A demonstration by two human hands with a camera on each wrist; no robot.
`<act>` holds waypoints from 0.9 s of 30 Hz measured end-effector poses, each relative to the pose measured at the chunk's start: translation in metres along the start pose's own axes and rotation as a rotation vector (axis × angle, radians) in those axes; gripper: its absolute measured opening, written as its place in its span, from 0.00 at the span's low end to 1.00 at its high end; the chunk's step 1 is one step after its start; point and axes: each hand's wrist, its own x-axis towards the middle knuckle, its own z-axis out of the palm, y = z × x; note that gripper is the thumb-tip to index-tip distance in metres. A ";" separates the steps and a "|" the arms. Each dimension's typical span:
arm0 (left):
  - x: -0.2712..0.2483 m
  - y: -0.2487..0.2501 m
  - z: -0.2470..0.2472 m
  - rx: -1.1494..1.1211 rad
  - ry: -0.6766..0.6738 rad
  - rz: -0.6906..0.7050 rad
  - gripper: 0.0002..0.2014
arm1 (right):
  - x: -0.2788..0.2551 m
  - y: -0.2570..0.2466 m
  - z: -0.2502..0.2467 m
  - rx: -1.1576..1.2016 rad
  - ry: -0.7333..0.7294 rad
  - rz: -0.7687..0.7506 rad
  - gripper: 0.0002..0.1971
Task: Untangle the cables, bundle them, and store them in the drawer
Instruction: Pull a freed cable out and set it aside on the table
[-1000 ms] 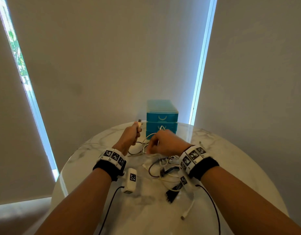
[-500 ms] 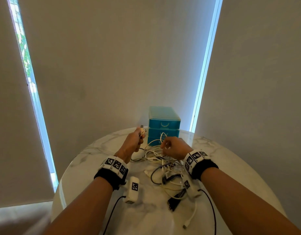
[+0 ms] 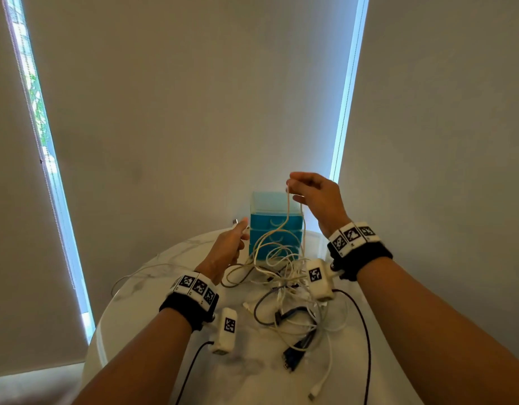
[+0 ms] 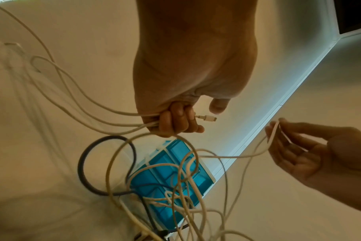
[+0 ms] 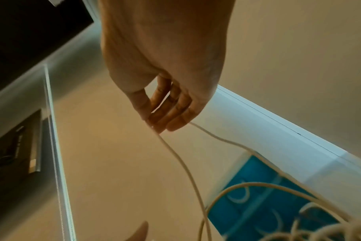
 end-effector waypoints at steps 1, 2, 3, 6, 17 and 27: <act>-0.001 0.003 0.002 -0.002 -0.002 0.009 0.27 | 0.000 -0.012 0.000 0.014 -0.018 -0.029 0.11; -0.002 0.006 0.004 -0.006 -0.001 0.021 0.28 | -0.001 -0.021 -0.001 0.020 -0.015 -0.062 0.12; -0.003 0.008 0.006 -0.009 0.000 0.036 0.29 | -0.001 -0.028 -0.003 0.033 0.004 -0.092 0.12; -0.010 0.016 0.014 0.010 0.008 0.083 0.29 | -0.003 -0.042 -0.007 0.039 -0.044 -0.123 0.09; -0.013 0.039 0.012 -0.295 -0.062 0.143 0.45 | -0.039 -0.011 -0.019 -0.042 -0.076 0.000 0.09; -0.024 0.040 0.009 -0.455 -0.050 0.244 0.16 | -0.095 0.062 -0.034 -0.289 -0.273 0.366 0.11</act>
